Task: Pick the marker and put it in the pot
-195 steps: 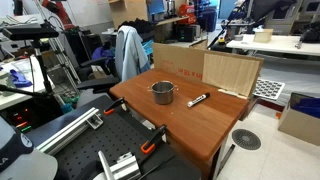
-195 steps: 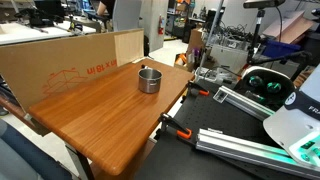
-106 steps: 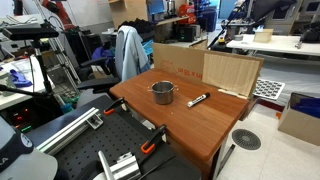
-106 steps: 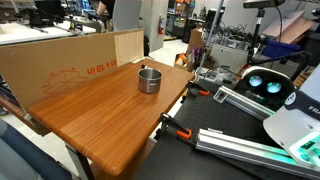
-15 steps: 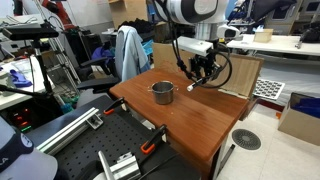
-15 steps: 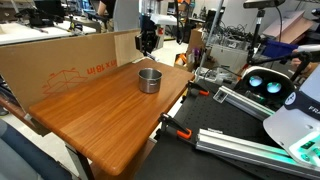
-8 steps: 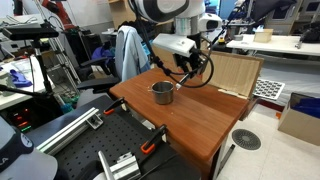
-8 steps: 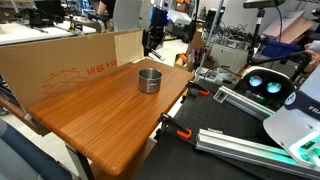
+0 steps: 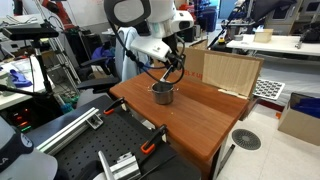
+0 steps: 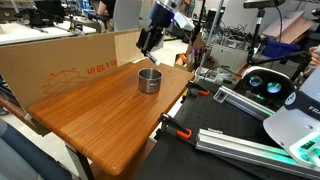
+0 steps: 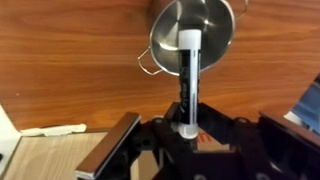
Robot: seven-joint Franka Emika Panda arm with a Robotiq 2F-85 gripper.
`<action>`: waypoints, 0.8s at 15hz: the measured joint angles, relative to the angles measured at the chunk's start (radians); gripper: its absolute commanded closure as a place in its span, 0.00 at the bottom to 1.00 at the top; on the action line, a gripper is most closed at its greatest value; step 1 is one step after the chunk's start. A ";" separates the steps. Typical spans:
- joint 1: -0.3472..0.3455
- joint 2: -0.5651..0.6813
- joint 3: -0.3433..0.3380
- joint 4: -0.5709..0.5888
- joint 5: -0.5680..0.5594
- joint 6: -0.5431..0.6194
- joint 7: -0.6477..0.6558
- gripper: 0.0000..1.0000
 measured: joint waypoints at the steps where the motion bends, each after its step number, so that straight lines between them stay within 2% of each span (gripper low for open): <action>1: 0.000 -0.003 0.013 -0.005 0.047 0.013 -0.042 0.94; 5: 0.001 0.002 0.037 -0.027 0.130 0.054 -0.138 0.94; 12: 0.007 0.089 0.077 -0.043 0.134 0.183 -0.176 0.94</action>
